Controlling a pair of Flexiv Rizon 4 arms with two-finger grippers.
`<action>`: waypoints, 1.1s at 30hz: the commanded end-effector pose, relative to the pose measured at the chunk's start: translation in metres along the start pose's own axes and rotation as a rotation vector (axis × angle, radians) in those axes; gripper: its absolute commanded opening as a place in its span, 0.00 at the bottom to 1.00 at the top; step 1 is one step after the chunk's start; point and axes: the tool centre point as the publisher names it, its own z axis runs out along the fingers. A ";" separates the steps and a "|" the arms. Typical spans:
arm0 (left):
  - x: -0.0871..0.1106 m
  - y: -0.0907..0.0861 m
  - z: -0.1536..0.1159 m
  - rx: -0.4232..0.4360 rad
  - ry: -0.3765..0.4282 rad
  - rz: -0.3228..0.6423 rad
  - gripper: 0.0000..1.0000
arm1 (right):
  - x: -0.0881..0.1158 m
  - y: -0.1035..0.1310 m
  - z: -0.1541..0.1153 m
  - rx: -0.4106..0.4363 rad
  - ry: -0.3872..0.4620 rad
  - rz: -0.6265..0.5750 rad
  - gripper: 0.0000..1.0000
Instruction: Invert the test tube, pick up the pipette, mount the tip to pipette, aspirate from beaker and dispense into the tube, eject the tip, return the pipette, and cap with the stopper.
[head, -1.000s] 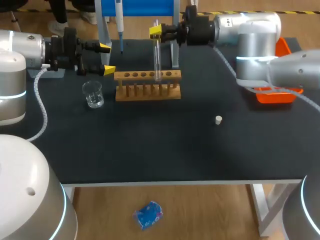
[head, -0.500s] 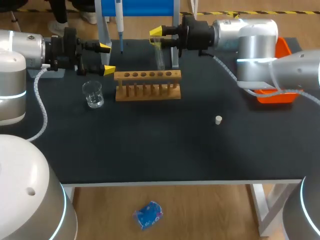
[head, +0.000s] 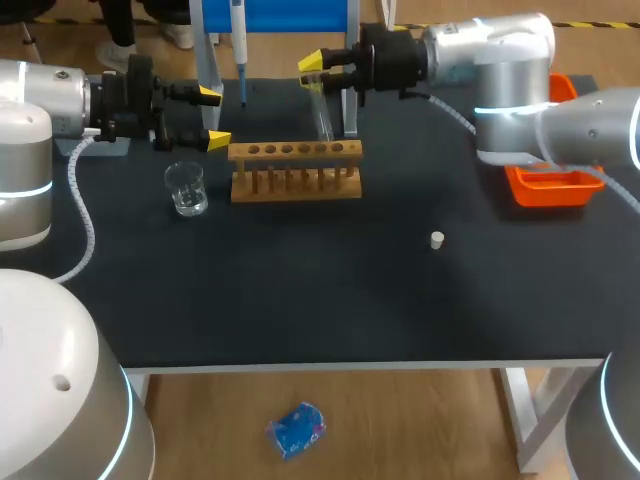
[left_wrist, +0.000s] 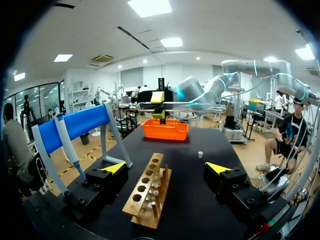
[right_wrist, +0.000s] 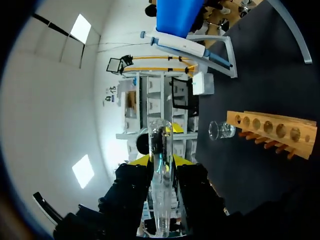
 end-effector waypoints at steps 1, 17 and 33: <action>0.001 0.000 0.000 -0.001 -0.001 0.001 1.00 | 0.001 -0.004 0.000 -0.020 0.011 0.002 0.00; 0.013 -0.058 -0.011 0.174 -0.184 0.503 1.00 | 0.001 -0.004 0.000 -0.042 0.017 -0.015 0.00; 0.020 -0.066 -0.008 0.181 -0.268 0.852 1.00 | 0.001 -0.004 0.000 -0.042 0.017 -0.015 0.00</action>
